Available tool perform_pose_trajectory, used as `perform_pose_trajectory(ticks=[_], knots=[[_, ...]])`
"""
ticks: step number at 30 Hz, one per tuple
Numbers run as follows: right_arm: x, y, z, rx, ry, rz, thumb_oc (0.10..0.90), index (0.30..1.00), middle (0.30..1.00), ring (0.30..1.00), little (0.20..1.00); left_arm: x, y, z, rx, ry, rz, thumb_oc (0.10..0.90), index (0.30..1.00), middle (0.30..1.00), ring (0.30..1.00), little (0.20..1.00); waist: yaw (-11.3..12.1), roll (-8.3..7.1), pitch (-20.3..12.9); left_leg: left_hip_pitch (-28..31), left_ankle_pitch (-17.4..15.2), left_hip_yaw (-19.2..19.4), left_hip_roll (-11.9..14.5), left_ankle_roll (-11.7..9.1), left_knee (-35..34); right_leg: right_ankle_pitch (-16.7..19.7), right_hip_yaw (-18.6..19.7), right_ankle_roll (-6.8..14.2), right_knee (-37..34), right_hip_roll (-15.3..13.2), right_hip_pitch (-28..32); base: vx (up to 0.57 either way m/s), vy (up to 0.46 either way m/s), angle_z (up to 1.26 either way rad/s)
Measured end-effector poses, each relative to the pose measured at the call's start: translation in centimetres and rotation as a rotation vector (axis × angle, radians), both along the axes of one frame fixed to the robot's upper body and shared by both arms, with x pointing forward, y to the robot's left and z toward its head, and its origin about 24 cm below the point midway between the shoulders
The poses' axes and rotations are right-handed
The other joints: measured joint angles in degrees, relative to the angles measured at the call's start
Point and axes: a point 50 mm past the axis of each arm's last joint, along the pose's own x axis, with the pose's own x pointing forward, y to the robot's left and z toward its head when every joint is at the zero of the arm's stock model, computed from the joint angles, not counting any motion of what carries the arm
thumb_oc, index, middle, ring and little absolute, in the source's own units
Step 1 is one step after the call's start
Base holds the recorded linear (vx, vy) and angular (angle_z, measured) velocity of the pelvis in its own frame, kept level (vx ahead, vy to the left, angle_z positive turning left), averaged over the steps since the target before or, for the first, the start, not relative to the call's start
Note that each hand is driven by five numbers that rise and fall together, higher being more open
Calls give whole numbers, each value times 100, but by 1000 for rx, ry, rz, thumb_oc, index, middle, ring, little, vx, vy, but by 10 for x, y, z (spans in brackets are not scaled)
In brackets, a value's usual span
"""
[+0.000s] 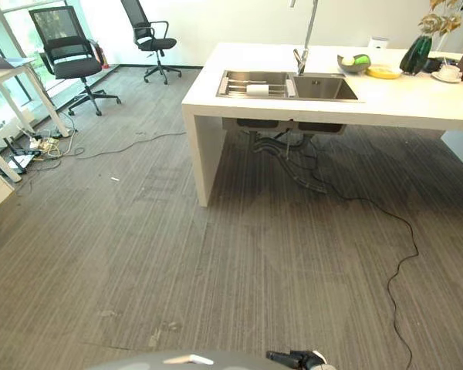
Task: Place the dishes in the dishwasher.
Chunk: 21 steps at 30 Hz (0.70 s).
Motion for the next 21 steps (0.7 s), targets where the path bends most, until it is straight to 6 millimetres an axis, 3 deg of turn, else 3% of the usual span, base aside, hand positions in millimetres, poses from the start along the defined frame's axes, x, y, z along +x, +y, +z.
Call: perform_pose_trajectory(ticks=[4,15,21], knots=[[-2,-2,0,-6,11,-9,800,900,900,900,900,16,-6,1,-13,-48,-29,800,900,900,900,900,-12,35,18,72,-24,-30,46,-37,-53,68,-14,20,-281,61,176,4,-6,2],[5,-6,2,-16,-52,-82,800,900,900,900,900,17,-5,1,4,-50,-41,800,900,900,900,900,-157,41,73,207,-21,-13,94,-78,-161,299,22,-33,-797,133,481,3,-5,-1],[-14,-10,0,-15,-25,-252,800,900,900,900,900,16,-6,1,12,-49,-40,800,900,900,900,900,-188,66,82,227,-22,68,102,-79,-211,332,102,-22,-873,142,494,10,-10,-7]])
